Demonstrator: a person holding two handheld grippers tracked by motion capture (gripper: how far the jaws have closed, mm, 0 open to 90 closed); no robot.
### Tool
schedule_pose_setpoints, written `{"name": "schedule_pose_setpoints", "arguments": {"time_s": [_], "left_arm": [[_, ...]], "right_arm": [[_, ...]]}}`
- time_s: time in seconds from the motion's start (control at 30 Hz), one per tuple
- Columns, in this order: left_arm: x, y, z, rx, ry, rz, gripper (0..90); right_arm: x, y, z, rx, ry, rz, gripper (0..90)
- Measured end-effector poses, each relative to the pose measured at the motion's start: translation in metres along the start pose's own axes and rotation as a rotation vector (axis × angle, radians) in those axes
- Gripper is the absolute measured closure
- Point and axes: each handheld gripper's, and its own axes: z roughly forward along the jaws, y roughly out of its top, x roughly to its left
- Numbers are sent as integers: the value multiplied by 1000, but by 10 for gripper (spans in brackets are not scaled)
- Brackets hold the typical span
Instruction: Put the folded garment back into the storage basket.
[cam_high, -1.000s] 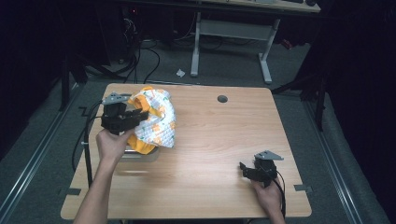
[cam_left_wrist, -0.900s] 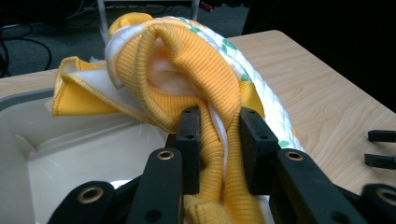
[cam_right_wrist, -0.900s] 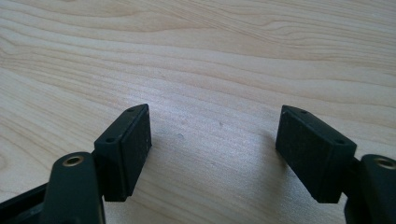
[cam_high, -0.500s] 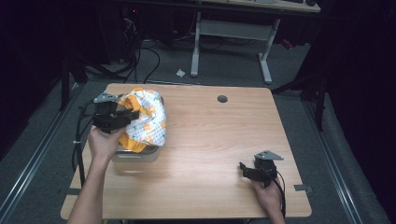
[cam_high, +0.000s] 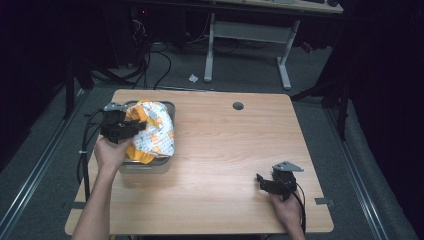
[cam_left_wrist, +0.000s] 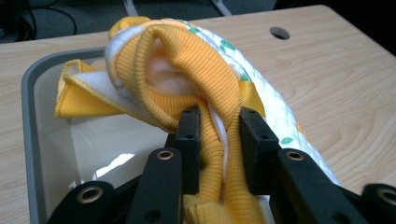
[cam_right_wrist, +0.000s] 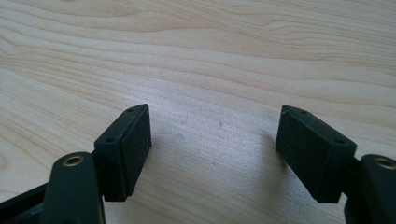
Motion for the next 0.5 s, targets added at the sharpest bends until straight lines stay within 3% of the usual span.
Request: {"name": "schedule_pose_setpoints", "arguments": {"time_s": [0.23,0.5], "left_arm": [[10,-9,14,40,8,-36,714],[12,-12,30,91,44,-32,714]], "right_arm": [[0,0,0,0,0,0,269],[0,0,0,0,0,0,270]]}}
